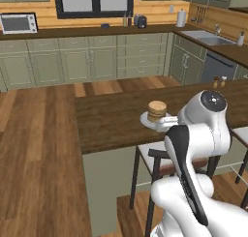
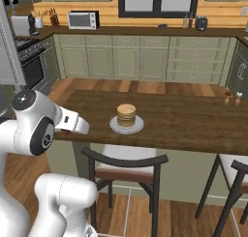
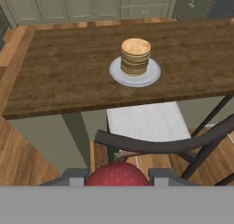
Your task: Take the strawberry from the fridge and place it on top of the pancake, located on the dining counter.
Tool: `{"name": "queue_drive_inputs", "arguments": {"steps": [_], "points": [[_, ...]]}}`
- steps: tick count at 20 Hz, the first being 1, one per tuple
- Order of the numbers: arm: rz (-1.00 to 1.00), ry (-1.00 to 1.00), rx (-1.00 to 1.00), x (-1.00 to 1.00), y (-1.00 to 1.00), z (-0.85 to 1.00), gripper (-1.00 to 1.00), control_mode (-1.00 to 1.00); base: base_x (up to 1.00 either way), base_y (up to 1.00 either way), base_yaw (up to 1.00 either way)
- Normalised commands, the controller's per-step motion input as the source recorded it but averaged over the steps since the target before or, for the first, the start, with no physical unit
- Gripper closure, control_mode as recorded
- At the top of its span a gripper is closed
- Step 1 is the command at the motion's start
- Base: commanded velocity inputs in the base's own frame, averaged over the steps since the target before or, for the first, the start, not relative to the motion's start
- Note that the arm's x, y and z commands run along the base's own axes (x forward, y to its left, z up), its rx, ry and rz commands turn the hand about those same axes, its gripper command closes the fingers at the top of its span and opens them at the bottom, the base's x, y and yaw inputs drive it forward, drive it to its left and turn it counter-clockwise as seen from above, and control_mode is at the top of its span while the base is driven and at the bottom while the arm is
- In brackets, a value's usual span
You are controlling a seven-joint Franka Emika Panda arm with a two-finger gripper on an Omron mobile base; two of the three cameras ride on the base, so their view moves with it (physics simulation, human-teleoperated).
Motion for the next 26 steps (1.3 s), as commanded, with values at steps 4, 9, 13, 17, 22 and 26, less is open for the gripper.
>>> {"name": "queue_drive_inputs", "arguments": {"steps": [4,9,13,17,22,26], "points": [[0.00,0.00,0.00,0.00,0.00,0.00,1.00,1.00,0.29,-0.18,-0.02],[0.00,0.00,0.00,0.00,0.00,0.00,1.00,1.00,0.16,-0.14,-0.04],[0.00,0.00,0.00,0.00,0.00,0.00,1.00,1.00,0.00,0.00,0.00],[0.00,0.00,0.00,0.00,0.00,0.00,1.00,1.00,0.15,0.00,0.00],[0.00,0.01,0.00,0.97,-0.02,0.07,1.00,-1.00,0.00,0.00,0.00],[0.00,0.08,0.00,1.00,-0.17,0.10,1.00,-1.00,0.00,0.00,0.00]]}}
